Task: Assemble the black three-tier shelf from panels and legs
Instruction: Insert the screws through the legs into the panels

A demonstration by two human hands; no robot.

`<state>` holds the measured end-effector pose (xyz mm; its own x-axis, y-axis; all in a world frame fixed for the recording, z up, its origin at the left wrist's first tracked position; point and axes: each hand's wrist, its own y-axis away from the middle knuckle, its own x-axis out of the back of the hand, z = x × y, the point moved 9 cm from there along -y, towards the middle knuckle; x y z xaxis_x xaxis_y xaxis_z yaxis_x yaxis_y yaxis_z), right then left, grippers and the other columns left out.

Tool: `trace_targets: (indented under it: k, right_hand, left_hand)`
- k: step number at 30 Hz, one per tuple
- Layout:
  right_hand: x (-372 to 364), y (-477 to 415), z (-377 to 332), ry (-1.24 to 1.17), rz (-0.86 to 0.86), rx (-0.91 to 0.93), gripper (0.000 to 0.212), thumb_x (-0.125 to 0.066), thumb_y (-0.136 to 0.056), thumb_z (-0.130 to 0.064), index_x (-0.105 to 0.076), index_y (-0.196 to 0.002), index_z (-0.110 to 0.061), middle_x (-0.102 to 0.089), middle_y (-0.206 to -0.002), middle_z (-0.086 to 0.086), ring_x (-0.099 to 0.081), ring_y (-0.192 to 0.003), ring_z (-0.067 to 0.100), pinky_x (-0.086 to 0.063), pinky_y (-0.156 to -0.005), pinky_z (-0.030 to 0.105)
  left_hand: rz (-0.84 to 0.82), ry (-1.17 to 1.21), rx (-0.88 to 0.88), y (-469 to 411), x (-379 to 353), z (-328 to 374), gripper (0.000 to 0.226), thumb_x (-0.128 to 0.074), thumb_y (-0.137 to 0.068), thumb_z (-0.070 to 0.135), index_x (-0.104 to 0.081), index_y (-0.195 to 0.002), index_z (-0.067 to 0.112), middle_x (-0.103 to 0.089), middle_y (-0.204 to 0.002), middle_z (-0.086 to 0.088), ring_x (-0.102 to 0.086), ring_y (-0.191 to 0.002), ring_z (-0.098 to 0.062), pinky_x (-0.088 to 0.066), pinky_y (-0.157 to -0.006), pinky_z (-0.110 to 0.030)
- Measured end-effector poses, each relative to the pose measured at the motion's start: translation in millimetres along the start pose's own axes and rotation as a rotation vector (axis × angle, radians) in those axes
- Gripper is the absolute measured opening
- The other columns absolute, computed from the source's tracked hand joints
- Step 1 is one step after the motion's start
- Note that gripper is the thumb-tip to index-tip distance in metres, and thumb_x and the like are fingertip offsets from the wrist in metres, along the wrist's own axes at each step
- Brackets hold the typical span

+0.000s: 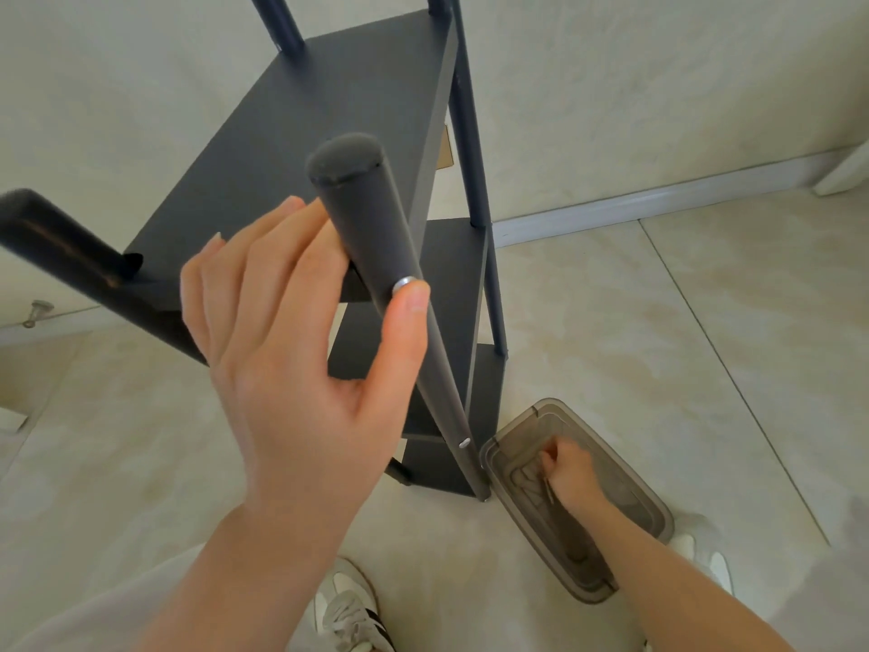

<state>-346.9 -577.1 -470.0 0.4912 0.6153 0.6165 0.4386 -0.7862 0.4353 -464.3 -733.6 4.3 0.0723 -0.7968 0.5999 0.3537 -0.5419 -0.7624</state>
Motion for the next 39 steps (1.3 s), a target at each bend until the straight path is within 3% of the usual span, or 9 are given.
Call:
trace_targets:
  k: [2, 6, 11, 21, 24, 28, 32, 35, 39]
  right_hand:
    - [10.4, 7.6, -2.6, -0.245, 0.059, -0.117, 0.013, -0.054, -0.100, -0.015, -0.061, -0.110, -0.009, -0.067, -0.099, 0.009, -0.066, -0.087, 0.021, -0.057, -0.086, 0.035]
    - [37.0, 29.5, -29.8, -0.732, 0.098, -0.166, 0.011, -0.063, -0.095, -0.008, -0.066, -0.105, -0.008, -0.071, -0.092, 0.012, -0.071, -0.081, 0.025, -0.061, -0.080, 0.034]
    - [94.7, 78.9, -97.7, -1.154, 0.167, -0.047, 0.017, -0.061, -0.096, -0.010, -0.068, -0.110, -0.003, -0.065, -0.095, 0.016, -0.062, -0.086, 0.028, -0.055, -0.091, 0.042]
    - [182.7, 170.9, -246.2, -1.084, 0.108, 0.426, 0.021, -0.058, -0.099, -0.019, -0.078, -0.097, -0.013, -0.068, -0.079, 0.006, -0.065, -0.074, 0.016, -0.055, -0.073, 0.026]
    - [181.8, 172.7, -258.3, -1.043, 0.135, 0.429, 0.030, -0.048, -0.104, -0.023, -0.073, -0.097, -0.008, -0.069, -0.082, 0.009, -0.067, -0.079, 0.020, -0.056, -0.077, 0.032]
    - [156.3, 165.7, -268.5, -0.919, 0.123, 0.352, 0.039, -0.035, -0.107, -0.027, -0.064, -0.096, -0.002, -0.065, -0.096, 0.018, -0.064, -0.096, 0.030, -0.052, -0.091, 0.041]
    - [133.4, 164.2, -283.8, -0.882, 0.069, 0.367, 0.039, -0.034, -0.108, -0.030, -0.067, -0.101, -0.011, -0.068, -0.096, 0.017, -0.067, -0.091, 0.029, -0.053, -0.088, 0.043]
    - [128.3, 165.0, -296.4, -0.914, 0.034, 0.435, 0.056, -0.029, -0.109, -0.027, -0.068, -0.069, -0.029, -0.063, -0.065, 0.002, -0.060, -0.060, 0.015, -0.051, -0.064, 0.031]
    - [122.3, 159.7, -304.9, -0.968, -0.003, 0.470, 0.054, -0.030, -0.108, -0.022, -0.059, -0.062, -0.020, -0.051, -0.050, 0.003, -0.044, -0.044, 0.017, -0.039, -0.044, 0.025]
  left_hand:
    - [0.018, -0.037, -0.043, 0.6, 1.2, 0.2, 0.049, -0.041, -0.104, 0.041, -0.069, -0.102, 0.001, -0.067, -0.108, -0.012, -0.052, -0.111, -0.031, -0.037, -0.099, -0.062]
    - [0.028, -0.008, -0.072, -1.8, 2.1, 3.6, 0.042, -0.047, -0.104, 0.039, -0.070, -0.110, 0.004, -0.068, -0.118, -0.009, -0.059, -0.117, -0.035, -0.037, -0.104, -0.058]
    - [0.035, 0.018, -0.088, -2.8, 4.0, 2.3, 0.038, -0.053, -0.102, 0.038, -0.070, -0.117, 0.007, -0.068, -0.124, -0.006, -0.059, -0.122, -0.031, -0.036, -0.111, -0.050]
    - [-0.005, -0.045, -0.066, -5.4, 11.5, -0.2, 0.047, -0.049, -0.099, 0.046, -0.072, -0.120, 0.011, -0.071, -0.122, -0.004, -0.059, -0.124, -0.027, -0.034, -0.112, -0.050]
    - [-0.002, -0.073, -0.039, -6.5, 12.3, 0.8, 0.047, -0.048, -0.098, 0.048, -0.073, -0.119, 0.014, -0.071, -0.124, -0.001, -0.060, -0.125, -0.026, -0.022, -0.117, -0.059]
    - [-0.015, -0.097, -0.060, -8.1, 12.4, 2.1, 0.045, -0.051, -0.097, 0.048, -0.074, -0.118, 0.016, -0.071, -0.124, 0.000, -0.061, -0.123, -0.026, -0.024, -0.114, -0.068]
    - [-0.036, -0.114, -0.071, -11.2, 13.4, -2.6, 0.045, -0.052, -0.096, 0.049, -0.074, -0.117, 0.017, -0.071, -0.122, 0.002, -0.062, -0.122, -0.025, -0.028, -0.111, -0.070]
    - [-0.049, -0.122, -0.066, -13.0, 14.8, -9.3, 0.046, -0.052, -0.096, 0.051, -0.074, -0.118, 0.017, -0.071, -0.122, 0.003, -0.061, -0.121, -0.024, -0.029, -0.112, -0.070]
    - [-0.055, -0.056, -0.027, -14.6, 16.5, -18.6, 0.047, -0.050, -0.096, 0.053, -0.074, -0.117, 0.020, -0.071, -0.121, 0.006, -0.060, -0.121, -0.022, -0.020, -0.114, -0.071]
